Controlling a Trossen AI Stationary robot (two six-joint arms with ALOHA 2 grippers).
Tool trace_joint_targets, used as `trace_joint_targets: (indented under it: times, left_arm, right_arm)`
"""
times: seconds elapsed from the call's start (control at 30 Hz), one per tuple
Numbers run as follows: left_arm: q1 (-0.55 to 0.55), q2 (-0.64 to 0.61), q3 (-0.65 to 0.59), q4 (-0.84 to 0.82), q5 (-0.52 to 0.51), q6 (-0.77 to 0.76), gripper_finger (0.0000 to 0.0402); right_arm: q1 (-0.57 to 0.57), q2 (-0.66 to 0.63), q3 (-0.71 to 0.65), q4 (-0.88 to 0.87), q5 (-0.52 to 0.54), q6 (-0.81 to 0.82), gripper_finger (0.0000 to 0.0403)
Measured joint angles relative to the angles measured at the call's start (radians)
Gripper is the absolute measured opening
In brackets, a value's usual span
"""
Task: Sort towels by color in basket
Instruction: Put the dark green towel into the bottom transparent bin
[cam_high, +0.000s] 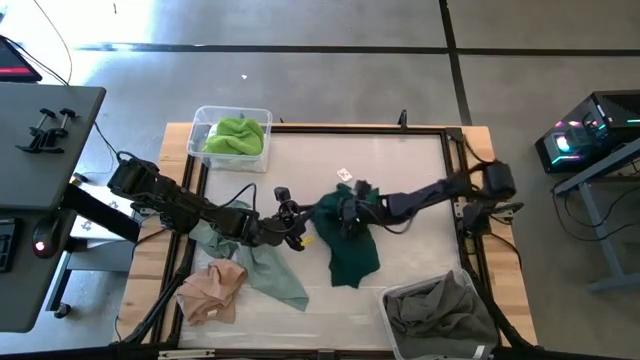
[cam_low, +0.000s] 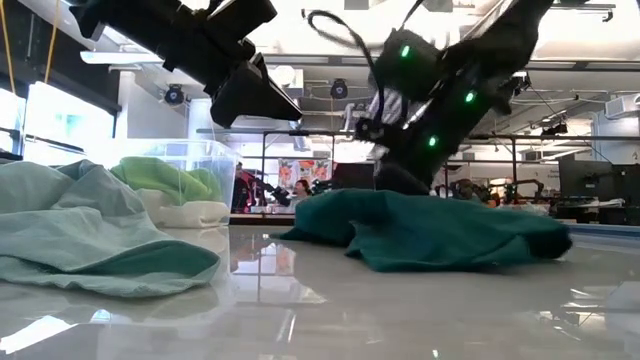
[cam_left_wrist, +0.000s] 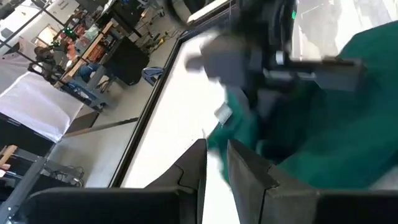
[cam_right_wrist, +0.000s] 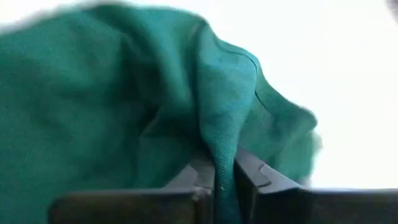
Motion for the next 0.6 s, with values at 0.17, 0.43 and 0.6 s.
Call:
trace_joint_targets:
  times: [0.17,0.43,0.6]
  left_arm:
    - [0.0,0.0,0.0,-0.004,0.0,-0.001,0.005]
    - [0.0,0.0,0.0,-0.002,0.003,-0.007,0.005]
    - [0.0,0.0,0.0,-0.006,0.003,-0.018,0.005]
  right_arm:
    - [0.135,-0.136,0.003,-0.082,0.462,0.011,0.0029]
    - [0.297,-0.316,0.003,-0.072,0.666,-0.019,0.0005]
    - [0.357,-0.296,0.003,-0.09,0.505,0.009,0.0017]
